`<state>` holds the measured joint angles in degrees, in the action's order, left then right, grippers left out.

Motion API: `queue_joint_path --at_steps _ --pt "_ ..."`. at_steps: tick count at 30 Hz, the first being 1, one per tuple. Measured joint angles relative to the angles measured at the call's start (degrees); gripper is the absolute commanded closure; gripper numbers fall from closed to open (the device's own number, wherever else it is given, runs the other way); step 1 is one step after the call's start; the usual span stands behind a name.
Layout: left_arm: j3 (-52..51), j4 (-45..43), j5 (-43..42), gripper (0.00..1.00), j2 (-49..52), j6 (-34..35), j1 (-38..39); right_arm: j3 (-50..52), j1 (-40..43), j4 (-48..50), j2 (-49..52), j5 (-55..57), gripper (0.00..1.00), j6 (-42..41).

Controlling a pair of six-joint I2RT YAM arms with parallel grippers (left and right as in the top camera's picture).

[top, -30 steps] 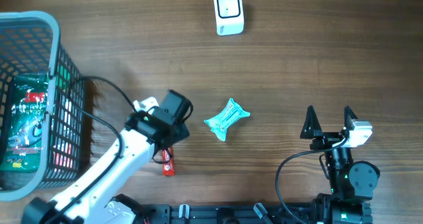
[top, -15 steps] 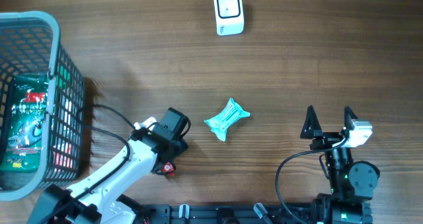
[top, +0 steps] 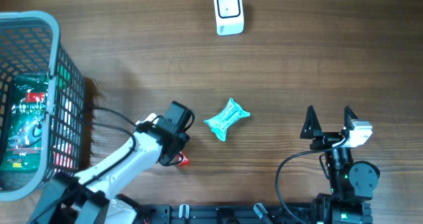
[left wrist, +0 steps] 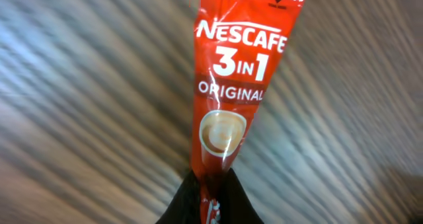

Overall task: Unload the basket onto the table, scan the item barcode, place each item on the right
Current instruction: 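Carry the red Nescafe stick out and place it beside the wipes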

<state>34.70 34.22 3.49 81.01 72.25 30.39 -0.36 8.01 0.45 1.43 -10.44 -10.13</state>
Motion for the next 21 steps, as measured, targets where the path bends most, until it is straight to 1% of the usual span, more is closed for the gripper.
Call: queue_joint_path --at_steps 2,5,8,11,12,14,15,16,18,21 --pt "1.6 -3.1 -0.7 0.96 1.3 -0.9 0.0 0.0 0.0 0.0 0.0 0.0 0.00 0.0" --pt "3.7 -13.0 -1.0 0.96 1.6 -1.2 0.0 0.0 0.0 0.0 0.0 0.0 0.00 0.0" --pt "4.3 -18.9 -1.0 0.96 2.5 -1.2 0.2 0.0 0.0 0.0 0.0 0.0 0.00 0.0" --pt "4.4 -24.5 -0.8 0.95 7.1 -1.2 0.8 0.0 0.0 0.0 0.0 0.0 0.00 0.0" --pt "4.4 -25.9 -0.8 0.84 8.6 -1.2 0.9 0.0 0.0 0.0 0.0 0.0 0.00 0.0" --pt "4.4 -27.2 -0.5 0.31 11.9 -2.0 0.9 0.0 0.0 0.0 0.0 0.0 0.00 0.0" --pt "4.9 -28.0 -0.4 0.11 11.8 -3.0 1.0 0.0 0.0 0.0 0.0 0.0 0.00 0.0" --pt "5.2 -28.3 -0.6 0.00 11.8 -4.3 1.0 0.0 0.0 0.0 0.0 0.0 0.00 0.0" --pt "7.0 -26.8 -1.3 0.00 11.4 -7.6 1.1 0.0 0.0 0.0 0.0 0.0 0.00 0.0" --pt "12.0 -17.5 -1.4 0.00 10.3 -12.1 1.1 0.0 0.0 0.0 0.0 0.0 0.00 0.0"
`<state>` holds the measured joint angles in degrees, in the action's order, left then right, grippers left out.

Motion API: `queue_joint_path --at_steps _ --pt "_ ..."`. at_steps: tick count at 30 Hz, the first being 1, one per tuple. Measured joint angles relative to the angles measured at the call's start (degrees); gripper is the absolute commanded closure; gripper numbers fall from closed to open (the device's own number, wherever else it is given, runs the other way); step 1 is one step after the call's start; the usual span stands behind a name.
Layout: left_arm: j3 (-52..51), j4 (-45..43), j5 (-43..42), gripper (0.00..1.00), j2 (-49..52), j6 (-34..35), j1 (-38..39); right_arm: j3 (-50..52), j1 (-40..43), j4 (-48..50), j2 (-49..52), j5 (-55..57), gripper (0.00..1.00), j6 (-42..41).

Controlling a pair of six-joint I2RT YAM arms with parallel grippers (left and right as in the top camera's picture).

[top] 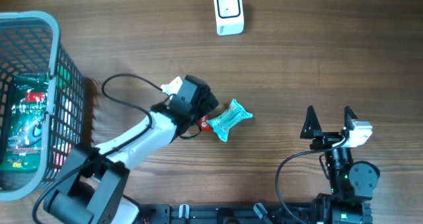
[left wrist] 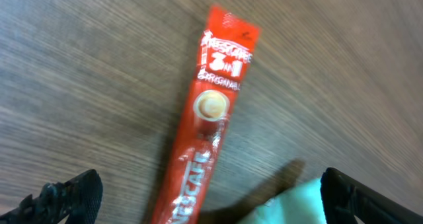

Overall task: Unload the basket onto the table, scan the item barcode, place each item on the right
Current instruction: 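Carry the red Nescafe stick out and place it beside the wipes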

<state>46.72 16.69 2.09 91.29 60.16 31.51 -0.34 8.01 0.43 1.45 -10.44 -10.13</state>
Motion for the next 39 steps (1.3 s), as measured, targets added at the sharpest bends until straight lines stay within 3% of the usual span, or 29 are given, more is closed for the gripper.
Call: queue_joint_path --at_steps 1,4,9,13,16,21,26,28,31,35,39 --pt "4.4 8.1 0.9 0.00 -1.1 -1.7 0.0 0.0 0.0 0.0 0.0 0.0 0.00 0.0" --pt "14.9 21.0 4.7 0.00 -4.5 -4.6 0.1 0.0 0.0 0.0 0.0 0.0 0.00 0.0" --pt "37.6 41.6 19.3 0.00 -12.7 -8.6 0.0 0.0 0.0 0.0 0.0 0.0 0.00 0.0" --pt "44.6 47.8 28.4 0.00 -18.2 -9.5 -0.9 0.0 0.0 0.0 0.0 0.0 0.00 0.0" --pt "44.7 49.4 31.8 0.00 -21.5 -9.5 -6.1 0.0 0.0 0.0 0.0 0.0 0.00 0.0" --pt "44.7 51.5 33.5 0.00 -26.0 -6.3 -26.3 0.0 0.0 0.0 0.0 0.0 0.00 0.0" --pt "44.8 51.6 27.9 0.00 -27.0 -4.3 -48.1 0.0 0.0 0.0 0.0 0.0 0.00 0.0" --pt "44.8 51.6 21.5 0.00 -25.5 -3.8 -58.7 0.0 0.0 0.0 0.0 0.0 0.00 0.0" --pt "44.8 51.9 12.8 0.00 -21.6 -3.8 -68.7 0.0 0.0 0.0 0.0 0.0 0.00 0.0" --pt "44.8 53.1 2.1 0.00 -14.1 -3.9 -76.4 0.0 0.0 0.0 0.0 0.0 0.00 0.0" --pt "44.8 54.6 -1.0 0.00 -8.0 -4.6 -78.4 0.0 0.0 0.0 0.0 0.0 0.00 0.0"
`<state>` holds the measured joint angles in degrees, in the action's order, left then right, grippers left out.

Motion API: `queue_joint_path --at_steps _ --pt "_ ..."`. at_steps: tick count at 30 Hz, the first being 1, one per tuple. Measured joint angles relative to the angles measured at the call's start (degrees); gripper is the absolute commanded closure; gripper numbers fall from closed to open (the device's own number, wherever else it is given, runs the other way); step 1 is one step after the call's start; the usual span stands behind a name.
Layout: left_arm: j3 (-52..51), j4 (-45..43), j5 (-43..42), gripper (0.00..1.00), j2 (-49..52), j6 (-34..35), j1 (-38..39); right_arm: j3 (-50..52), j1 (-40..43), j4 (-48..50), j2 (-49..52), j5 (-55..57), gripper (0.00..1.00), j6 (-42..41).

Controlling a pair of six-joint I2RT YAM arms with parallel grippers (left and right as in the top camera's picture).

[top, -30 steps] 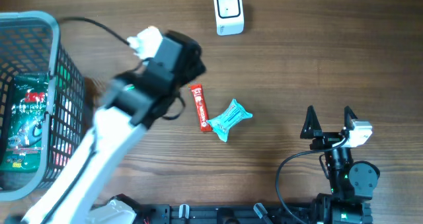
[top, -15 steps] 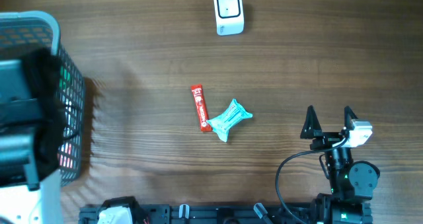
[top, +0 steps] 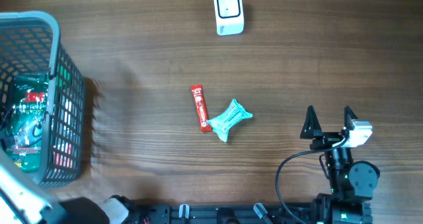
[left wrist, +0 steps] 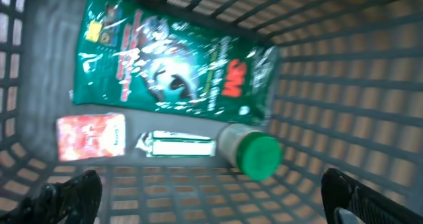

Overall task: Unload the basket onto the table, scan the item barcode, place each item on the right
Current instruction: 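Carry the red Nescafe stick out and place it beside the wipes, then reach into the basket and grasp the red-white snack packet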

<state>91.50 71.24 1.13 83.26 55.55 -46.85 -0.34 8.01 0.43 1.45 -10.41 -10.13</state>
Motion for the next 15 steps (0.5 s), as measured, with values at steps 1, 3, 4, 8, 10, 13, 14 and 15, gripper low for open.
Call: queue_joint_path --at_steps 1,3,4,8,10,13,14,15 --pt "0.0 1.1 0.0 0.00 1.3 -0.4 -0.1 0.0 0.0 0.0 0.0 0.0 0.00 0.0" --pt "0.0 3.5 -0.2 0.02 3.9 -0.4 -0.3 0.0 0.0 0.0 0.0 0.0 0.00 0.0" --pt "0.0 5.1 -0.4 0.02 5.9 0.1 -0.7 0.0 0.0 0.0 0.0 0.0 0.00 0.0" --pt "0.0 7.9 -0.7 0.05 12.7 0.9 -3.1 0.0 0.0 0.0 0.0 0.0 0.00 0.0" --pt "0.0 8.9 -0.7 0.05 16.1 0.9 -3.8 0.0 0.0 0.0 0.0 0.0 0.00 0.0" --pt "0.0 9.8 -0.7 0.05 20.8 0.9 -4.1 0.0 0.0 0.0 0.0 0.0 0.00 0.0" --pt "0.0 10.0 -0.8 0.07 21.9 0.8 -4.1 0.0 0.0 0.0 0.0 0.0 0.00 0.0" --pt "0.0 10.4 -0.8 0.09 22.9 0.7 -4.1 0.0 0.0 0.0 0.0 0.0 0.01 0.0"
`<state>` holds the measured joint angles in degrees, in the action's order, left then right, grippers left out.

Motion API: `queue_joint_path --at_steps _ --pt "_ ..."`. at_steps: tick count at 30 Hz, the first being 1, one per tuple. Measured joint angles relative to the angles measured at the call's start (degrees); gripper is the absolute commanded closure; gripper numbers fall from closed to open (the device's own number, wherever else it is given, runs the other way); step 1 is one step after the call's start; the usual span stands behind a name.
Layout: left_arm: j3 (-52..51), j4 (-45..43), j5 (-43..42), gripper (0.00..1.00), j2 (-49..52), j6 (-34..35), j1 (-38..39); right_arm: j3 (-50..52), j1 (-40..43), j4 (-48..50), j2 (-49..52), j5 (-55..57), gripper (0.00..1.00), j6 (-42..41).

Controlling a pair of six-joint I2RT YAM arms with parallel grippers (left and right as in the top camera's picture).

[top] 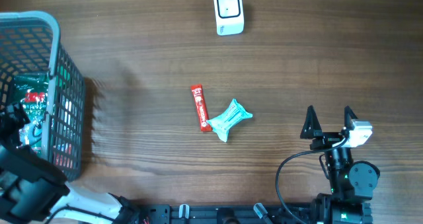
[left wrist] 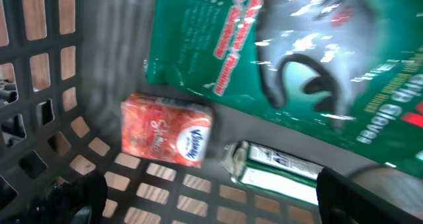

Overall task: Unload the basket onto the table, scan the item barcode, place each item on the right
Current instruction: 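Reach into the basket and grasp the red-white snack packet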

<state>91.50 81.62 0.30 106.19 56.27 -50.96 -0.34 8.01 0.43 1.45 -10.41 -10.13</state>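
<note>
My left gripper (left wrist: 215, 207) is open, low inside the grey basket (top: 66, 78), with nothing between its fingers. Just under it lie a red tissue pack (left wrist: 165, 129), a small white-and-green box (left wrist: 281, 172) and a large green glove pack (left wrist: 297, 59). In the overhead view only a dark part of the left arm (top: 14, 128) shows in the basket. The white scanner (top: 229, 12) stands at the table's far edge. My right gripper (top: 328, 121) rests open at the front right, away from everything.
A red Nescafe stick (top: 199, 108) and a teal packet (top: 229, 119) lie side by side mid-table, touching at the stick's near end. The basket's grid walls (left wrist: 39, 65) close in around the left gripper.
My left gripper has come lower into the basket; the tissue pack, small box and glove pack now look much larger. It is still open. The right arm and the table items have not moved.
My left gripper was shut on the Nescafe stick near the table's front. Then it was open, with the stick lying beside the teal packet. Later it hung open over the basket's contents, and now it sits deep in the basket.
</note>
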Motion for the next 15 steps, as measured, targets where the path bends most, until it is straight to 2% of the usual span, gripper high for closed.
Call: queue_joint_path --at_steps 4,10,12,14,15 --pt "-2.6 -1.6 0.3 0.20 1.9 -0.3 0.3 0.0 0.0 0.0 0.0 0.0 0.00 0.0" --pt "-11.8 -8.7 2.0 0.20 2.0 -0.4 1.5 0.0 0.0 0.0 0.0 0.0 0.00 0.0" --pt "-14.1 -10.8 2.3 0.24 2.0 -0.4 2.3 0.0 0.0 0.0 0.0 0.0 0.00 0.0" --pt "-15.8 -13.0 2.6 0.42 2.0 -0.4 3.0 0.0 0.0 0.0 0.0 0.0 0.00 0.0" --pt "-16.7 -13.8 2.9 0.60 2.0 -0.6 3.4 0.0 0.0 0.0 0.0 0.0 0.00 0.0"
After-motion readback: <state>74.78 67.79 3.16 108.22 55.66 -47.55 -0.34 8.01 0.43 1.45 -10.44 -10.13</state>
